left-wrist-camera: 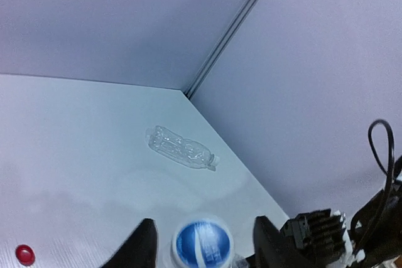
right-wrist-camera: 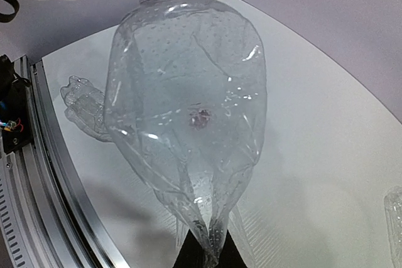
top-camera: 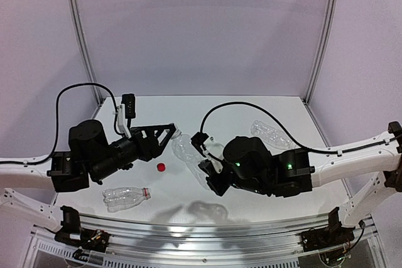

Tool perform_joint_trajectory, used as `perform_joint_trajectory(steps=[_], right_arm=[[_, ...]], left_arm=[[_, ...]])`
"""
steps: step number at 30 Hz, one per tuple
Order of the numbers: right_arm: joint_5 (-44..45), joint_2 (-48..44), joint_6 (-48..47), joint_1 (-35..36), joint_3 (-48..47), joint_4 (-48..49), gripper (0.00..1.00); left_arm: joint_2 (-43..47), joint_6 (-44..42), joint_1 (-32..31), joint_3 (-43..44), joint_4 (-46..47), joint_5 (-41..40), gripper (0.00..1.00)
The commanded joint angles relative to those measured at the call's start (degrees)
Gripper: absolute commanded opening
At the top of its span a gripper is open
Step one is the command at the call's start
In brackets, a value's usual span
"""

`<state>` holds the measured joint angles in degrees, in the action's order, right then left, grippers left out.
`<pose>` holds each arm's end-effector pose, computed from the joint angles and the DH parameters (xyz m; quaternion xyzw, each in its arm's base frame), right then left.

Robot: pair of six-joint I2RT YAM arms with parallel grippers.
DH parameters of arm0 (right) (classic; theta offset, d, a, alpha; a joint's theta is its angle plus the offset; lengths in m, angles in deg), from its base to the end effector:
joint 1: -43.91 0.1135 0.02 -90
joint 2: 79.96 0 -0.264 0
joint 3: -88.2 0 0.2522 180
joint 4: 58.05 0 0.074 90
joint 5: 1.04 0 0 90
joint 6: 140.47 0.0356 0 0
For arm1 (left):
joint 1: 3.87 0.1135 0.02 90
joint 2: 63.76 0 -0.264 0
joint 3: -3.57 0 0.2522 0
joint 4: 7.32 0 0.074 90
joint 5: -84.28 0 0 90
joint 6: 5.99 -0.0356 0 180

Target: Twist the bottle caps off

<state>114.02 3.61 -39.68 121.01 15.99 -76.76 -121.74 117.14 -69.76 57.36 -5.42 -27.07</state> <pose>0.0883 0.3180 0.2729 -0.3718 0.7673 0.2030 0.4815 0.1093 -0.2125 0.3146 0.0767 0.7160 -0.4311 0.5437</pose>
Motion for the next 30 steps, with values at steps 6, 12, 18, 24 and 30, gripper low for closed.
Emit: perform_joint_trajectory(steps=[6, 12, 18, 24, 30], right_arm=[[-0.8, -2.71, 1.28, -0.1, -0.52, -0.3, 0.0], [-20.34, -7.84, -2.11, -0.07, 4.25, 7.15, 0.0], [-31.19, -9.97, -3.11, -0.05, 6.12, 10.01, 0.0], [-32.87, -9.38, -3.14, -0.03, 5.73, 9.91, 0.0], [-32.93, -9.2, -3.13, -0.08, 5.57, 9.81, 0.0]], left_arm=[[10.46, -10.2, 0.35, -0.35, -3.42, 8.71, 0.95], [14.03, -17.69, 4.46, 3.24, -11.88, 23.95, 0.92], [13.58, -19.59, 6.74, 4.17, -12.0, 38.49, 0.83], [12.19, -19.59, 6.61, 4.35, -10.03, 43.74, 0.7], [12.91, -19.9, 6.25, 4.1, -9.73, 44.26, 0.66]])
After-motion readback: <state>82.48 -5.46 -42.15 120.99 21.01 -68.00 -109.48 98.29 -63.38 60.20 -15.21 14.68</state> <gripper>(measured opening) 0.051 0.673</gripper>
